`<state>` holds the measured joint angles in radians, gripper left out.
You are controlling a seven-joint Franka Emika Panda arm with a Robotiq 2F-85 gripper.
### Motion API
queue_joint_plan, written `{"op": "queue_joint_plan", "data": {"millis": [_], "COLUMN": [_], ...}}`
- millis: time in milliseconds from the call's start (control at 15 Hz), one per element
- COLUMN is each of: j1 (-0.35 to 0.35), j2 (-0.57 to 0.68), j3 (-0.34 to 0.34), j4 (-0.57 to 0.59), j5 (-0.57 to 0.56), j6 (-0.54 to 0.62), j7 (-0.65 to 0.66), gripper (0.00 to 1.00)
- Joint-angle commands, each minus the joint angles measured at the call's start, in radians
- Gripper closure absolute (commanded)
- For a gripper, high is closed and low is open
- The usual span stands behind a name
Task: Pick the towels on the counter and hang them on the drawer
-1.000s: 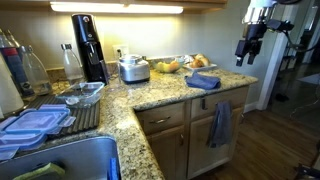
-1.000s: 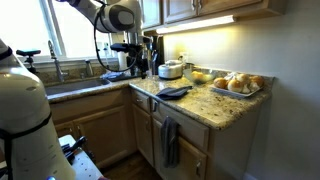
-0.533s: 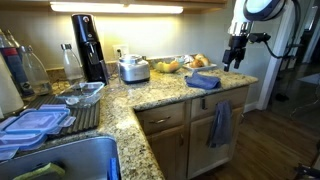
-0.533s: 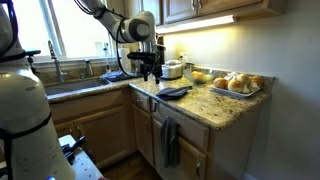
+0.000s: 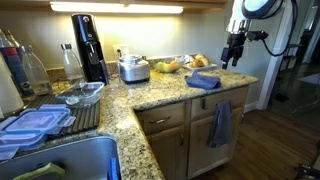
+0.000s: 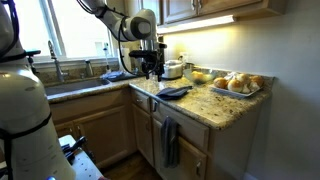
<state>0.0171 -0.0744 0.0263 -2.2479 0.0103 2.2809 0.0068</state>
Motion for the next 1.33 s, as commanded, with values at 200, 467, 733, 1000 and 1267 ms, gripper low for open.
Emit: {"op": "queue_joint_plan", "data": {"millis": [200,467,733,1000,1267], "j1": [0.017,0.023,0.044,0.078,0.1], "j2": [0.104,0.224,0.324,0.407,0.487], "j3": [0.017,0.02,-0.01,-0.058,-0.087], "j4": [0.066,0.155,0.233,0.322,0.398], "j5": [0.01,-0.012,-0.08,-0.18,-0.195], "j6": [0.142,0.217,0.248,0.217,0.196], "j7": [0.055,0.12,0.218,0.347,0.39], "gripper": [0.0,0.0,0.0,0.0,0.0]}}
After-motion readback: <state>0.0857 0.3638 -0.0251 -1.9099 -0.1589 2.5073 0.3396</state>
